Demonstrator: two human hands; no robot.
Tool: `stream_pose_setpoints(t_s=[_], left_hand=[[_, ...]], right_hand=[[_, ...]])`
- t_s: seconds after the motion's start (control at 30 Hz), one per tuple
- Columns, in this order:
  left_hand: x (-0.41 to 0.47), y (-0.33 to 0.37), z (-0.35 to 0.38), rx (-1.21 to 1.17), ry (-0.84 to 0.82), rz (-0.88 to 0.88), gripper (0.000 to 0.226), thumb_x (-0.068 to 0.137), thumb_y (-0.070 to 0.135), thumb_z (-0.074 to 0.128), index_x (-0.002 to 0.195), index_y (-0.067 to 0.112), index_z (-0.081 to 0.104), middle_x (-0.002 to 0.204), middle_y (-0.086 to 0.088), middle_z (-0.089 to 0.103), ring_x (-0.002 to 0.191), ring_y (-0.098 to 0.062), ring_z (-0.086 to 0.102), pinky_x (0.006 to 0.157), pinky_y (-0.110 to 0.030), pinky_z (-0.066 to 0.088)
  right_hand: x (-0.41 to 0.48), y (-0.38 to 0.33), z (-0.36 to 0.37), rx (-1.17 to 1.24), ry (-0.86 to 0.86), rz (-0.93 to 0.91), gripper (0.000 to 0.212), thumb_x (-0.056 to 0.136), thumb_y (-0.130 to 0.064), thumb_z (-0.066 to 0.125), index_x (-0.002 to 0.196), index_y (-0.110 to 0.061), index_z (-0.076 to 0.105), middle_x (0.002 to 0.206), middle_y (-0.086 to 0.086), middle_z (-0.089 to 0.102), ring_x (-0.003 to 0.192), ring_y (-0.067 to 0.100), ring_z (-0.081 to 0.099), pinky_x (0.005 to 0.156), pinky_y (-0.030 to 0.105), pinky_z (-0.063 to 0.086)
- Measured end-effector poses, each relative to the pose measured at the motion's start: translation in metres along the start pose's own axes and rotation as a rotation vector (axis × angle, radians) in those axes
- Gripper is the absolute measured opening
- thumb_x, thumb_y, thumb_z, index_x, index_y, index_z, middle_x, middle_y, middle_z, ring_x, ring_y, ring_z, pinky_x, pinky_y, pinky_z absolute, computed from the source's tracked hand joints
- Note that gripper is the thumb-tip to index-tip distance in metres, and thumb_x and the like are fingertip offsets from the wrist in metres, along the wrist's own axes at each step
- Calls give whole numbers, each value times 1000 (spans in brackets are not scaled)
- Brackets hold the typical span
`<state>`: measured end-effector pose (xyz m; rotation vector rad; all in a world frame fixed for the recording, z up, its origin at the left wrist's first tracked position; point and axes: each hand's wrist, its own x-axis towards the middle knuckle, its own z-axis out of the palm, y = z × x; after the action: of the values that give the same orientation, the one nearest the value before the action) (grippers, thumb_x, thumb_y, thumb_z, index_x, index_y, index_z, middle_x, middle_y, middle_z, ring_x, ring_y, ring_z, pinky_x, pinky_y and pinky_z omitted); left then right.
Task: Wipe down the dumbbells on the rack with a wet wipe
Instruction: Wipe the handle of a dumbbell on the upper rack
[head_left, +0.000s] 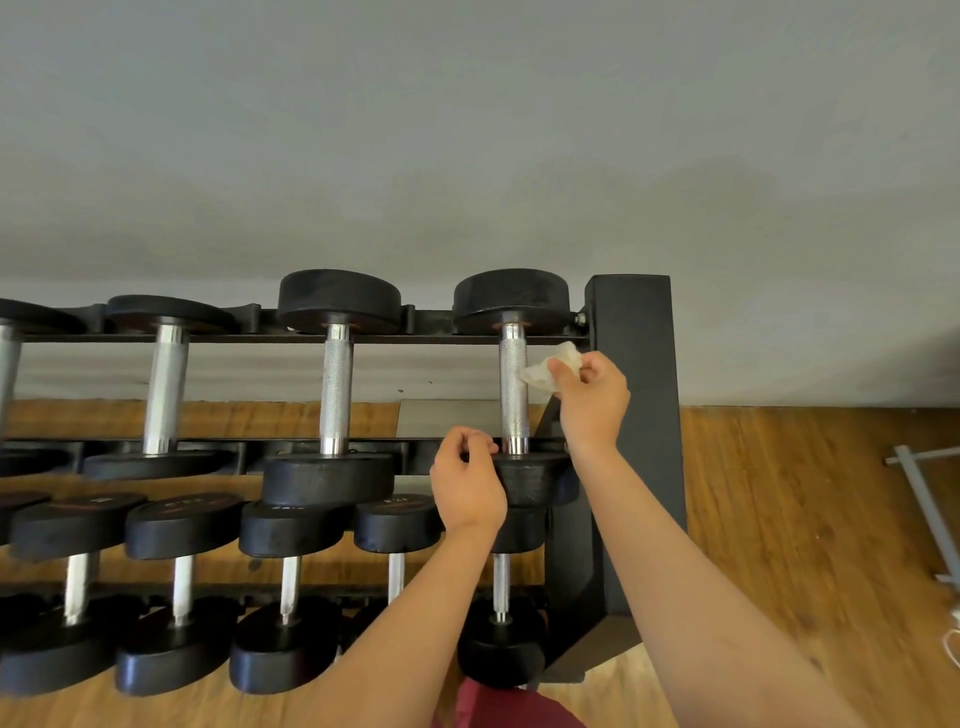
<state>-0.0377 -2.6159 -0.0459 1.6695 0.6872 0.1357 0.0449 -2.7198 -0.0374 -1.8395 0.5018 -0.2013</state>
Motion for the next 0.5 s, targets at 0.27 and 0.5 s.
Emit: stream_pose_setpoints(t_s=[0.27,0.5], left_hand=[[0,-1,-1,-7,-9,-5,25,99,14,46,78,15,60,79,1,64,79,-9,60,71,-21,45],[1,-1,-1,2,-17,-5,24,98,14,46,77,15,59,79,0,63,80,-11,59,75,-27,49]], right_hand=[[4,-2,6,-188,61,-85,16,92,-10,62,87,-11,47,75,-5,50,71,11,49,56,14,33],[-1,-12,14,-112,-100,-109,12,92,-9,62,86,-12,53,76,-6,53,67,4,50,61,14,39]])
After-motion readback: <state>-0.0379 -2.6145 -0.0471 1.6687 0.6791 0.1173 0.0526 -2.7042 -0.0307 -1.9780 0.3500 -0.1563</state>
